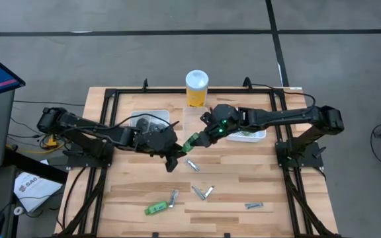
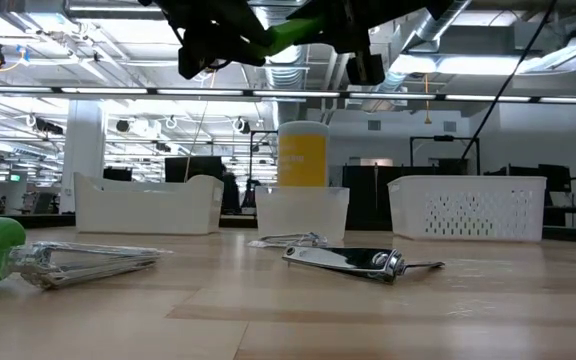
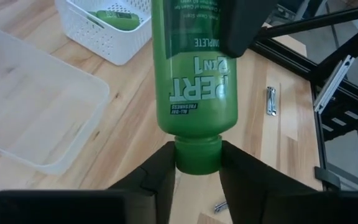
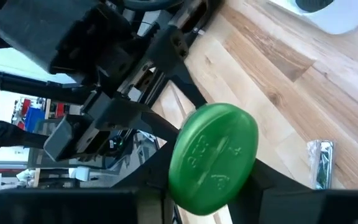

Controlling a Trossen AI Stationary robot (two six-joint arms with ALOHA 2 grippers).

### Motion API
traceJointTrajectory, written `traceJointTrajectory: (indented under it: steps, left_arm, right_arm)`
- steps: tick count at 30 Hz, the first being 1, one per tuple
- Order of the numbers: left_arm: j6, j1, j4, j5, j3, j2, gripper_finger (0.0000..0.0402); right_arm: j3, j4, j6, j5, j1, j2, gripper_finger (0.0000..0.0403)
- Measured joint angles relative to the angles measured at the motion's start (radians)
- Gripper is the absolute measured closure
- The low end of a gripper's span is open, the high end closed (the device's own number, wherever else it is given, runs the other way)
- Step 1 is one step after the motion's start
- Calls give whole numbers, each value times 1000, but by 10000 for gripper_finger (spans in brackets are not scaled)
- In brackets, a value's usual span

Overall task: Pick & Place Travel size toiletries
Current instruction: Put the green shampoo into the right white bin

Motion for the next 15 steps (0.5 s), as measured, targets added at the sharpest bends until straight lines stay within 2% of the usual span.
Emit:
traceJointTrajectory:
  steps: [7,11,15]
  left_arm:
    - [-15,0,0,4,0,0,200]
    - [-31,0,-8,3,0,-1,175]
    - [-33,0,-24,3,0,-22,173]
  right_arm:
    - [2,-15,-37,8,-44,-40,313]
    - [4,-124,-92,32,-89,-106,314]
    - [0,-362,-178,121,-146,-191,314]
